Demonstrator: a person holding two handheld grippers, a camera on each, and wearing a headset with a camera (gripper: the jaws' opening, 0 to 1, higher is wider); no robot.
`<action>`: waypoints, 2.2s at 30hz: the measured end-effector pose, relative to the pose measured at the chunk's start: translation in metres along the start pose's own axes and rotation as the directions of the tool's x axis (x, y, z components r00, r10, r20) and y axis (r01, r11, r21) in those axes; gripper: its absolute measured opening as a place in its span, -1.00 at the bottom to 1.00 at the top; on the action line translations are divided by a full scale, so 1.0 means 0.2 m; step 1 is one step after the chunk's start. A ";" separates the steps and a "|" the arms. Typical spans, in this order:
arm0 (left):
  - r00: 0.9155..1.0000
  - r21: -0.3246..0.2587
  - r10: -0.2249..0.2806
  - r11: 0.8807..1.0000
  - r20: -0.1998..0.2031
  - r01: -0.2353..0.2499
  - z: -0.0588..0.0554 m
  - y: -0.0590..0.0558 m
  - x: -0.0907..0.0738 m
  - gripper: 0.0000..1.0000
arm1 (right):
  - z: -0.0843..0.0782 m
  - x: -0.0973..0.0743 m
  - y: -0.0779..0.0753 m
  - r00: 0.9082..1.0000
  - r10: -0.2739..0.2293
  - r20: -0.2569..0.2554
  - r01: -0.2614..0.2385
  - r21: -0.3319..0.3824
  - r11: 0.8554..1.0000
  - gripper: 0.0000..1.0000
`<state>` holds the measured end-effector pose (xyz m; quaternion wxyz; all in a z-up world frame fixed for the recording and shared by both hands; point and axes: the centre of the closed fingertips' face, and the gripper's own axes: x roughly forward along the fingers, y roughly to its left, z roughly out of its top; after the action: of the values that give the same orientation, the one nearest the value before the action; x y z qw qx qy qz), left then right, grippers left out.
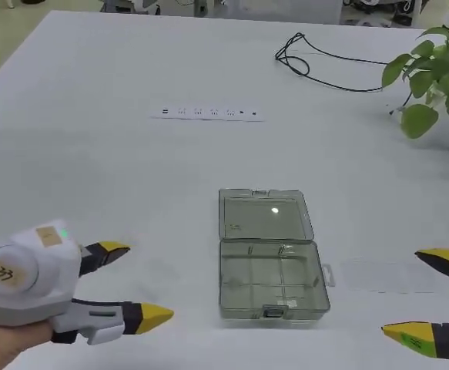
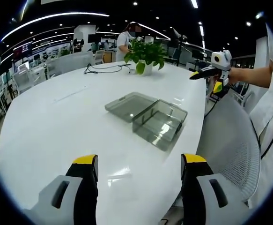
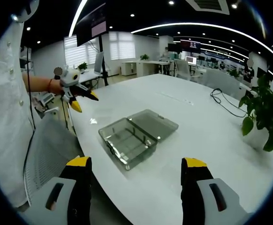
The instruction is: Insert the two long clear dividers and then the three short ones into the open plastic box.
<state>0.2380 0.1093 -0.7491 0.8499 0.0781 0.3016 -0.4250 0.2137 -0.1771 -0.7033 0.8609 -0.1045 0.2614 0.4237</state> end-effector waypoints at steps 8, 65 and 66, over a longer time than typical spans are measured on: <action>0.999 -0.015 0.026 1.000 -0.022 -0.026 -0.03 0.08 -0.01 0.41 | 0.00 0.00 0.00 1.000 0.002 0.000 -0.002 0.004 1.000 0.56; 0.875 -0.010 0.193 0.975 -0.443 -0.220 -0.45 0.57 0.06 -0.23 | -0.02 0.04 -0.02 1.000 -0.005 0.000 0.005 0.039 0.999 0.54; 0.875 -0.009 0.193 0.976 -0.445 -0.219 -0.45 0.57 0.06 -0.23 | -0.02 0.04 -0.01 1.000 -0.006 0.001 0.006 0.040 0.999 0.54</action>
<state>0.2916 0.2072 -0.8427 0.8016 0.1791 0.4887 -0.2942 0.2184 -0.1755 -0.7110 0.8642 -0.0878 0.2692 0.4159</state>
